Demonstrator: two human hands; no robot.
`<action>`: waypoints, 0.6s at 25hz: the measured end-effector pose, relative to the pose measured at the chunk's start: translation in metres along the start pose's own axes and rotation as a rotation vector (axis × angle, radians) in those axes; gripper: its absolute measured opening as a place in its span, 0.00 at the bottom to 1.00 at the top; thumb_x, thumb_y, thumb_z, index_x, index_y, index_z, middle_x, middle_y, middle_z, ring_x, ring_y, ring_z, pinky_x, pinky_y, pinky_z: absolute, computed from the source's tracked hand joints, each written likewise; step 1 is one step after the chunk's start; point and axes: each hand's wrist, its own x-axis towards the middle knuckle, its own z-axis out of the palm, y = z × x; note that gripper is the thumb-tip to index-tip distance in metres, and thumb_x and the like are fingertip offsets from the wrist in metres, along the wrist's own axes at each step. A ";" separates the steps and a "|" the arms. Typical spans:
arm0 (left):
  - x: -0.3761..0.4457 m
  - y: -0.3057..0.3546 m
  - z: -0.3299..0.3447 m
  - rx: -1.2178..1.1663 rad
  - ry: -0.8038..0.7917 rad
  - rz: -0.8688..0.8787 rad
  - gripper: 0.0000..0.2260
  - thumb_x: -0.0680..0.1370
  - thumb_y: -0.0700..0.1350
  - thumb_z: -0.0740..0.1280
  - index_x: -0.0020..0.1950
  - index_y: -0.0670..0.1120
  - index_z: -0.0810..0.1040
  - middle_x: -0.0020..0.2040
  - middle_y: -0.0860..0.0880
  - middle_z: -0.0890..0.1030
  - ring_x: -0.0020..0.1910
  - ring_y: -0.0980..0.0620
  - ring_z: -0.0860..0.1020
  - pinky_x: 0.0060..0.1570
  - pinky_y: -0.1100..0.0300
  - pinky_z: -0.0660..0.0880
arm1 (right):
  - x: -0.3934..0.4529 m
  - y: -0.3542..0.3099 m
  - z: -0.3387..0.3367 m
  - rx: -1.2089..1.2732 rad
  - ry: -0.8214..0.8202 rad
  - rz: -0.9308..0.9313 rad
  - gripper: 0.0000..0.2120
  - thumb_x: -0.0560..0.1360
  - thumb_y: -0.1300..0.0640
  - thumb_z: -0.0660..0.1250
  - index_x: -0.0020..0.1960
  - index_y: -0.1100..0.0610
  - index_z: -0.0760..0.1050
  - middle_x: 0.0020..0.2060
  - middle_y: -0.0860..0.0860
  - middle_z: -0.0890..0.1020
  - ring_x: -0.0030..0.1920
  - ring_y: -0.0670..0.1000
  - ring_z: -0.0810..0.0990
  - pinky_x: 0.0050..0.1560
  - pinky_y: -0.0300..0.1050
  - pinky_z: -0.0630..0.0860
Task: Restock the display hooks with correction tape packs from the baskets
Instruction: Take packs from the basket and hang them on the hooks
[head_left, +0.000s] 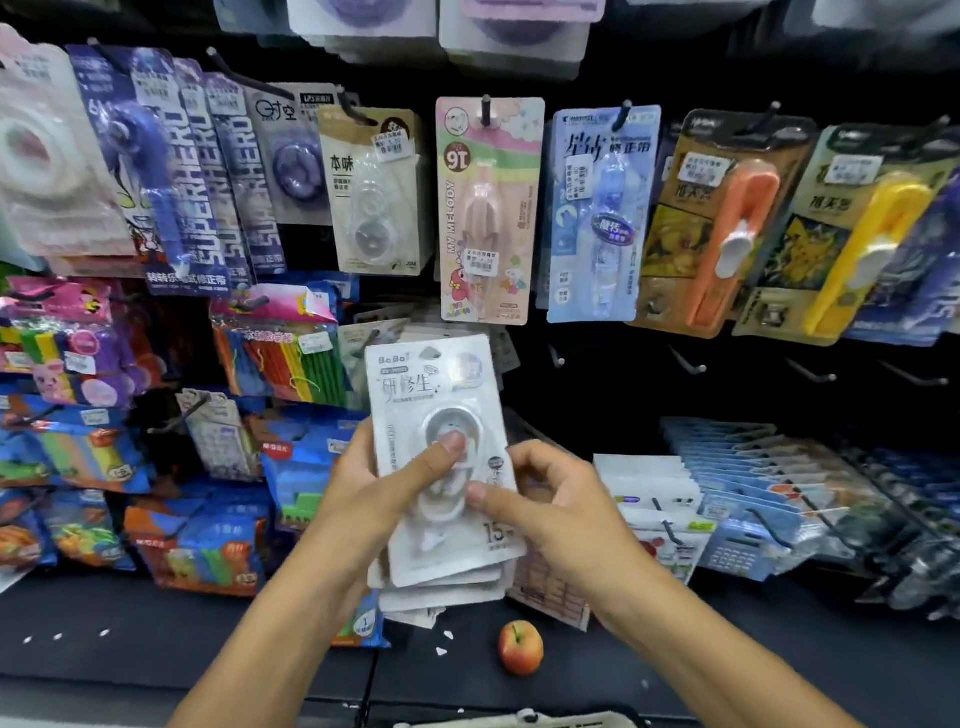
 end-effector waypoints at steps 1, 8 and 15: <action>0.000 0.000 0.003 -0.035 -0.041 -0.021 0.28 0.65 0.53 0.81 0.63 0.54 0.79 0.57 0.48 0.86 0.55 0.46 0.86 0.52 0.48 0.82 | 0.000 -0.002 -0.010 0.071 0.029 0.026 0.09 0.72 0.54 0.78 0.48 0.55 0.80 0.42 0.54 0.87 0.43 0.55 0.86 0.43 0.48 0.83; -0.007 0.002 0.007 -0.014 0.042 0.014 0.28 0.66 0.44 0.78 0.65 0.51 0.78 0.57 0.48 0.86 0.55 0.44 0.85 0.55 0.46 0.80 | 0.001 -0.001 -0.051 0.093 0.326 0.178 0.04 0.81 0.57 0.67 0.52 0.58 0.74 0.33 0.54 0.84 0.23 0.51 0.76 0.21 0.41 0.68; -0.001 0.015 0.016 0.060 0.039 0.140 0.22 0.64 0.49 0.82 0.56 0.60 0.81 0.54 0.51 0.87 0.52 0.48 0.86 0.52 0.48 0.81 | -0.014 0.005 -0.061 -0.035 0.523 0.137 0.05 0.79 0.54 0.67 0.48 0.45 0.73 0.34 0.49 0.84 0.24 0.42 0.75 0.24 0.41 0.67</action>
